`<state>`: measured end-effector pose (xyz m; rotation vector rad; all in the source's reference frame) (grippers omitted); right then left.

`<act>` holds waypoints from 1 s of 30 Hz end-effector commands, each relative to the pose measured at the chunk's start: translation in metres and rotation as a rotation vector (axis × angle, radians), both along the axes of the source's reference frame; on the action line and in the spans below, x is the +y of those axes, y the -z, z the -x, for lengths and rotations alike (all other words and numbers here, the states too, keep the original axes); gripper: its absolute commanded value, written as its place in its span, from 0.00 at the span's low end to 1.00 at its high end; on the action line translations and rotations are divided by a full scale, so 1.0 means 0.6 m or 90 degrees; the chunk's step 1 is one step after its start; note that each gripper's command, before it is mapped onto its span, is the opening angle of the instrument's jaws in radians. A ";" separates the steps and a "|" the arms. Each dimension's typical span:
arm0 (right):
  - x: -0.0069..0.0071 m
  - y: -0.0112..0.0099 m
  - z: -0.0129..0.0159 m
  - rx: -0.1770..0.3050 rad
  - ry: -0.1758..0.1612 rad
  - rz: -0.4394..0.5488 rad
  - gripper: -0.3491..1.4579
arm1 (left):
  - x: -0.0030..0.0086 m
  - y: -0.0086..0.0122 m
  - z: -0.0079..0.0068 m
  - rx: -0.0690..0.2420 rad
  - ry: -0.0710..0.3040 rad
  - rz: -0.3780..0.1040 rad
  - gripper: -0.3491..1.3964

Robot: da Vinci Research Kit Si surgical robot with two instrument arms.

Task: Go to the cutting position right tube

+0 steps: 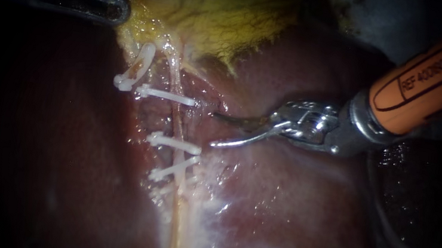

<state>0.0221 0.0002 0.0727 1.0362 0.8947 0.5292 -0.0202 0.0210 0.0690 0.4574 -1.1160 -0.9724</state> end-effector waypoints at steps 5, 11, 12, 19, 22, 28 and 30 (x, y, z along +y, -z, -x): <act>0.0001 -0.0016 -0.0017 0.008 -0.013 -0.012 0.93 | 0.0000 0.0000 0.0001 0.000 0.000 0.000 0.00; 0.0002 -0.0028 -0.0035 0.024 -0.026 -0.030 0.94 | 0.0000 0.0000 0.0001 0.000 0.000 0.000 0.00; 0.0002 -0.0029 -0.0039 0.031 -0.030 -0.036 0.94 | 0.0000 0.0000 0.0001 0.000 0.000 0.000 0.00; 0.0001 -0.0033 -0.0062 0.073 -0.024 -0.059 0.92 | 0.0000 0.0000 0.0002 0.000 0.000 0.000 0.00; -0.0002 -0.0036 -0.0072 0.086 -0.019 -0.060 0.91 | 0.0000 0.0000 0.0002 0.000 0.000 0.000 0.00; -0.0010 -0.0048 -0.0103 0.105 -0.012 -0.063 0.91 | 0.0000 0.0000 0.0003 0.000 0.001 0.000 0.00; -0.0015 -0.0053 -0.0111 0.111 -0.009 -0.062 0.91 | 0.0001 0.0000 0.0003 0.000 0.001 0.000 0.00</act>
